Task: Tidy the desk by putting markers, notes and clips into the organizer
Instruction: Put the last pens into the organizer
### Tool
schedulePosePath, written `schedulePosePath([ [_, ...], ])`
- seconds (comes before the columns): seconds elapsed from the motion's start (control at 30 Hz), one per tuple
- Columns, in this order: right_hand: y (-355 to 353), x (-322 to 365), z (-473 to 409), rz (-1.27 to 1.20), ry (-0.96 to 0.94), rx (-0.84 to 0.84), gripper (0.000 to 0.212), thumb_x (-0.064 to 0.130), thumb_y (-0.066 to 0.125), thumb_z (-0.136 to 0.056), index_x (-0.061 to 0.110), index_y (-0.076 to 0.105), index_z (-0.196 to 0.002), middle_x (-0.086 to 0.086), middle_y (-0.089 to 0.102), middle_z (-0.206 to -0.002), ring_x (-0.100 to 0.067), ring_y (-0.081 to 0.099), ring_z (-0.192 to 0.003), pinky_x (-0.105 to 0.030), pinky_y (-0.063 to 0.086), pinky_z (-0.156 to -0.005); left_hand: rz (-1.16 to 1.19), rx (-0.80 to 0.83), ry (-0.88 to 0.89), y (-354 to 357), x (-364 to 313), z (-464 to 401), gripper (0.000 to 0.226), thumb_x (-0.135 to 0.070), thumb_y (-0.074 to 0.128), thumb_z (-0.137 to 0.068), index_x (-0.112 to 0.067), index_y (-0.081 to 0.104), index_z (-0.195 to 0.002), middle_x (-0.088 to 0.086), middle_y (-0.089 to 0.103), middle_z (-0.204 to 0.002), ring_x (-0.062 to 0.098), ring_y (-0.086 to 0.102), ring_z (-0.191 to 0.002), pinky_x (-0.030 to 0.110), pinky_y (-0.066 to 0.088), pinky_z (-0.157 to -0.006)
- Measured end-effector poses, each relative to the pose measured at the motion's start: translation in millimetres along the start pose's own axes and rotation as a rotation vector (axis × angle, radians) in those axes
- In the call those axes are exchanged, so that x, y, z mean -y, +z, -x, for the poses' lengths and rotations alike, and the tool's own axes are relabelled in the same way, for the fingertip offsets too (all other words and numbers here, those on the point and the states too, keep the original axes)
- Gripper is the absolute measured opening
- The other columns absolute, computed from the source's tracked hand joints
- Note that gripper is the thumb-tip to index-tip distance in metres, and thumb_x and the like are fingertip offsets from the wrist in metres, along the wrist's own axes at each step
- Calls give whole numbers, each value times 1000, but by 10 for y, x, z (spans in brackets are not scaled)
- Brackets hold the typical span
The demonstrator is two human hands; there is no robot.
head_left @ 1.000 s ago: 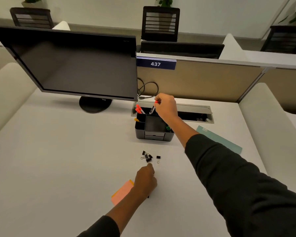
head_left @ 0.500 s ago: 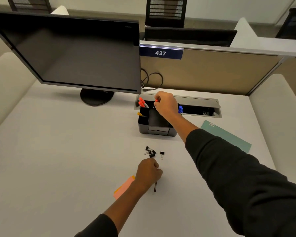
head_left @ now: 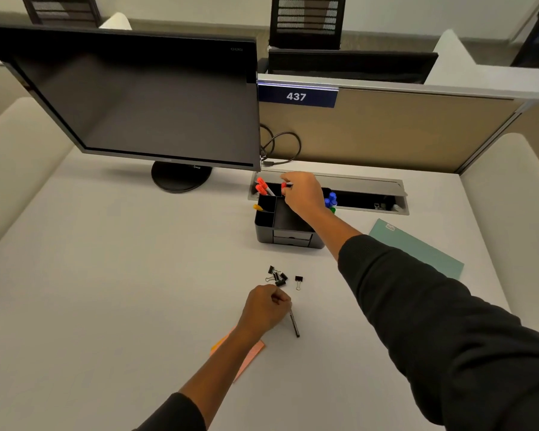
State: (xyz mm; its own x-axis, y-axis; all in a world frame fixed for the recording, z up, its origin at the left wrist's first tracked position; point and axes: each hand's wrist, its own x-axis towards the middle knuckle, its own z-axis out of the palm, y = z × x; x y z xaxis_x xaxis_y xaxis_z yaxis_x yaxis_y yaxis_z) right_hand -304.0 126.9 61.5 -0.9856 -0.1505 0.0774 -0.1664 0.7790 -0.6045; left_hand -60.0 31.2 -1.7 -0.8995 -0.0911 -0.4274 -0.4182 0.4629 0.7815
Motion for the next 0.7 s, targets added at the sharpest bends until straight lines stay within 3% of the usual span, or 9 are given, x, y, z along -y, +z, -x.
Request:
schedulePosePath([
  [0.1,-3,-29,80,-28,-16,-16,48,11,73,-91,17,62,-138,-7,64,-134,-24,62,-118,-36,48,-104,116,-37,-6,-90,-37,23,9,-7,73,-83,-13,73,-77,4,75,-72,16,70,-63,36,62,-75],
  [0.27,-72,-92,369,-46,-181,-124,38,15,67,-95,12,64,-133,-7,64,-131,-24,52,-127,-39,44,-109,312,-108,-23,-327,-102,26,3,-4,75,-88,-5,75,-85,10,74,-71,19,70,-63,32,63,-70],
  [0.43,-88,-163,689,-93,-349,-215,32,7,62,-95,7,67,-127,-7,66,-113,-22,57,-109,-31,51,-95,450,-234,-19,-655,-143,-62,6,-3,75,-88,-6,76,-83,9,74,-72,19,70,-66,25,60,-65],
  [0.63,113,-331,1223,-92,-441,-149,20,7,59,-97,5,69,-114,-4,62,-99,-16,58,-91,-27,54,-75,543,-418,61,-1067,-294,-180,5,-8,78,-87,-4,76,-90,15,75,-78,23,72,-72,32,62,-73],
  [0.7,225,-416,1420,-79,-427,-122,17,7,60,-96,5,71,-109,-5,63,-98,-19,59,-91,-29,54,-74,563,-470,103,-1161,-375,-227,6,-9,79,-86,-6,77,-91,15,75,-79,24,73,-73,33,62,-75],
])
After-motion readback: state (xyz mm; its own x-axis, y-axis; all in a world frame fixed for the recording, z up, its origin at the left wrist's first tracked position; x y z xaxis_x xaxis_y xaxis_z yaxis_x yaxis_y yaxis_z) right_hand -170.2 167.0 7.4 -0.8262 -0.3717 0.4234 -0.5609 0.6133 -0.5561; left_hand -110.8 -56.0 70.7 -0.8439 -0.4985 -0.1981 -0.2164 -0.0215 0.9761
